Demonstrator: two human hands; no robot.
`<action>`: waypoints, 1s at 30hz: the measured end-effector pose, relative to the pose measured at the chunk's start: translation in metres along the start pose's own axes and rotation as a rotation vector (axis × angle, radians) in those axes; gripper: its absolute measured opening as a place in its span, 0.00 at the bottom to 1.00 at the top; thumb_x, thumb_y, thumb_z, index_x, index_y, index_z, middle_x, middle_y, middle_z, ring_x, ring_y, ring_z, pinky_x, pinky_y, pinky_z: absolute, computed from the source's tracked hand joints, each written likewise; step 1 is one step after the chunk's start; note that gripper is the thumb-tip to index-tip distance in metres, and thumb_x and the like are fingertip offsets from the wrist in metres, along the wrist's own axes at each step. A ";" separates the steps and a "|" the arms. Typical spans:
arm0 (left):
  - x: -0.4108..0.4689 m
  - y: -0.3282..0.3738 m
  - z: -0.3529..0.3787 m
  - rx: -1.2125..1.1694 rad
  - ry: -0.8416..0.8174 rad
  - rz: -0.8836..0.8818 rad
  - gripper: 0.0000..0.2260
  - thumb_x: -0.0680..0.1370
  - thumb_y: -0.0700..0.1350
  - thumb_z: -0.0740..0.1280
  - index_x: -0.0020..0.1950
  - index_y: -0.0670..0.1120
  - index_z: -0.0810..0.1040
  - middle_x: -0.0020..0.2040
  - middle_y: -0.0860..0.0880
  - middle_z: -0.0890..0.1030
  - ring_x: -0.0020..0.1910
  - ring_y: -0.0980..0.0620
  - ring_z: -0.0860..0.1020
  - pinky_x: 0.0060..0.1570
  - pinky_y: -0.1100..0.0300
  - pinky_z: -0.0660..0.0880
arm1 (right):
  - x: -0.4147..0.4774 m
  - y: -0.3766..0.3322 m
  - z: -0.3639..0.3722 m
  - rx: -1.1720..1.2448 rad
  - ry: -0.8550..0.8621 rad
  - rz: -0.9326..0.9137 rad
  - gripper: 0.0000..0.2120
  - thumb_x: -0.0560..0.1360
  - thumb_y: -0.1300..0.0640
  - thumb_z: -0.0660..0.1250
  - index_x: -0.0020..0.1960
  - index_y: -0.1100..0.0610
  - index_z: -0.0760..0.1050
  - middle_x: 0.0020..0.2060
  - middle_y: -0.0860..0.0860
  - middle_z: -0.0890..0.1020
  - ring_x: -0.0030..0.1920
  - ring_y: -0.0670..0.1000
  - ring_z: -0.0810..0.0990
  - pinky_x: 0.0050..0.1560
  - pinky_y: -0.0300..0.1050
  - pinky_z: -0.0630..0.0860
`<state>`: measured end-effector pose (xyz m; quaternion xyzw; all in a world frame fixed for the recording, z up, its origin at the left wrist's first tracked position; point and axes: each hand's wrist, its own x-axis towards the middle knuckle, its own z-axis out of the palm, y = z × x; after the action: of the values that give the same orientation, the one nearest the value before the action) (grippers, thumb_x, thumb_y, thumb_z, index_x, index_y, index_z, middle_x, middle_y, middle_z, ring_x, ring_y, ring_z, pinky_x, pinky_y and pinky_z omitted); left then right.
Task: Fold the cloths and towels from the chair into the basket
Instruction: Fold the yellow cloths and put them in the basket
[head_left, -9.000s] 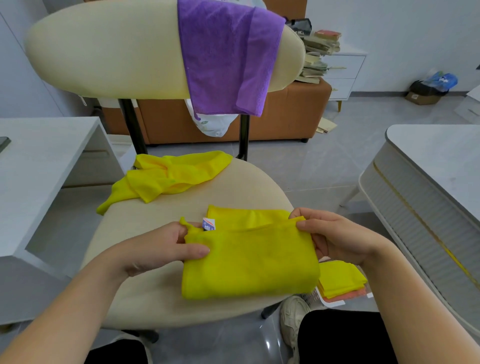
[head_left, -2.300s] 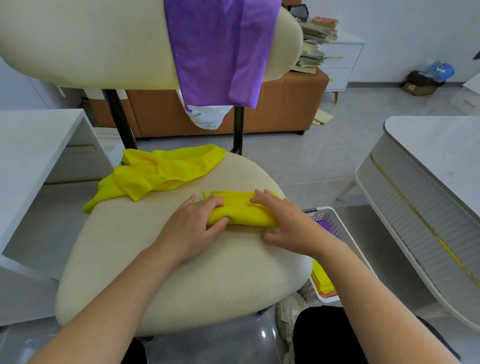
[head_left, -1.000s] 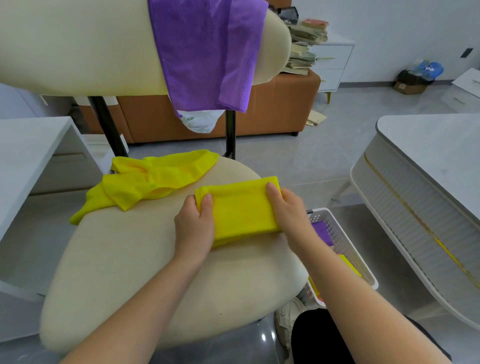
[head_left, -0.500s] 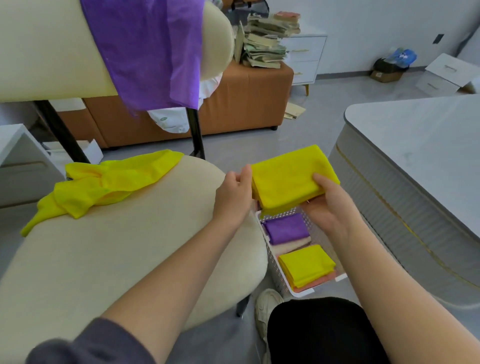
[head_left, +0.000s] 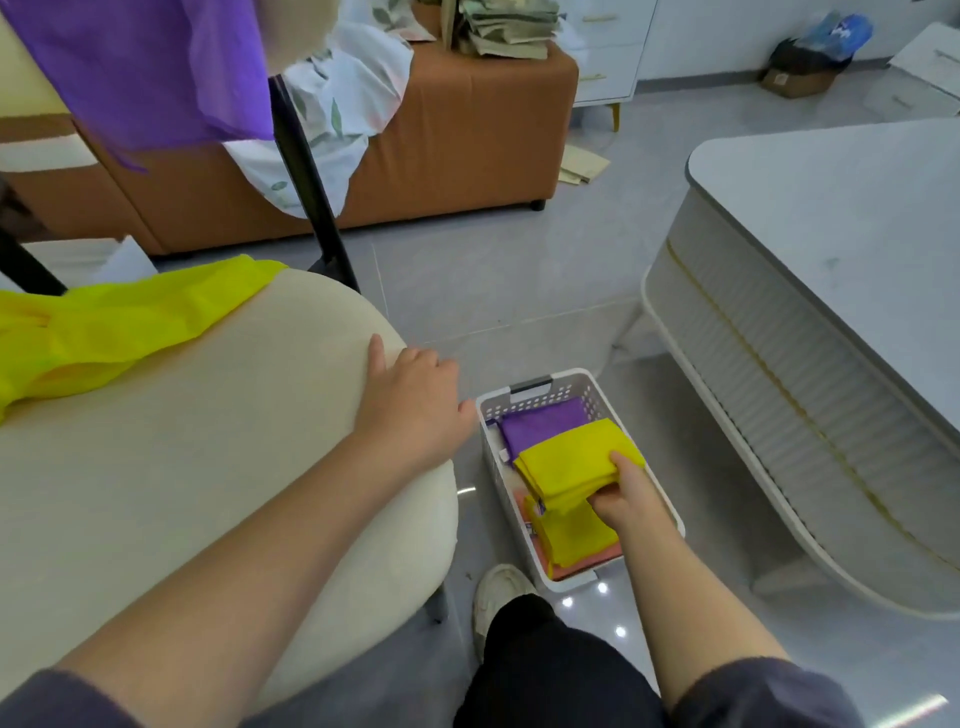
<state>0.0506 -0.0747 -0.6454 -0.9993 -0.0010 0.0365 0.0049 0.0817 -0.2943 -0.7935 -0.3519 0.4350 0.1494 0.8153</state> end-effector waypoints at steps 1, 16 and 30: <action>0.000 0.000 0.002 -0.015 0.020 -0.010 0.15 0.79 0.54 0.55 0.60 0.50 0.72 0.62 0.51 0.73 0.67 0.51 0.66 0.72 0.43 0.44 | 0.007 0.000 0.001 -0.003 -0.004 0.008 0.26 0.81 0.56 0.58 0.76 0.61 0.56 0.72 0.60 0.66 0.70 0.60 0.67 0.64 0.56 0.67; 0.003 -0.001 0.011 -0.084 0.085 -0.036 0.12 0.78 0.56 0.55 0.56 0.53 0.73 0.61 0.55 0.73 0.66 0.54 0.65 0.73 0.47 0.41 | 0.075 0.009 0.027 -0.251 0.059 0.068 0.24 0.83 0.53 0.49 0.77 0.58 0.49 0.76 0.55 0.56 0.75 0.55 0.56 0.72 0.53 0.55; -0.035 -0.061 -0.001 -0.260 0.342 -0.096 0.10 0.76 0.47 0.60 0.55 0.48 0.74 0.58 0.51 0.75 0.60 0.49 0.71 0.62 0.52 0.61 | -0.048 0.000 0.126 -0.739 -0.091 -0.259 0.10 0.77 0.64 0.59 0.59 0.62 0.70 0.62 0.61 0.71 0.60 0.62 0.73 0.57 0.51 0.72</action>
<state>0.0153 -0.0143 -0.6412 -0.9820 -0.0523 -0.1342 -0.1223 0.1301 -0.2031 -0.7073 -0.6666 0.2676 0.2074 0.6641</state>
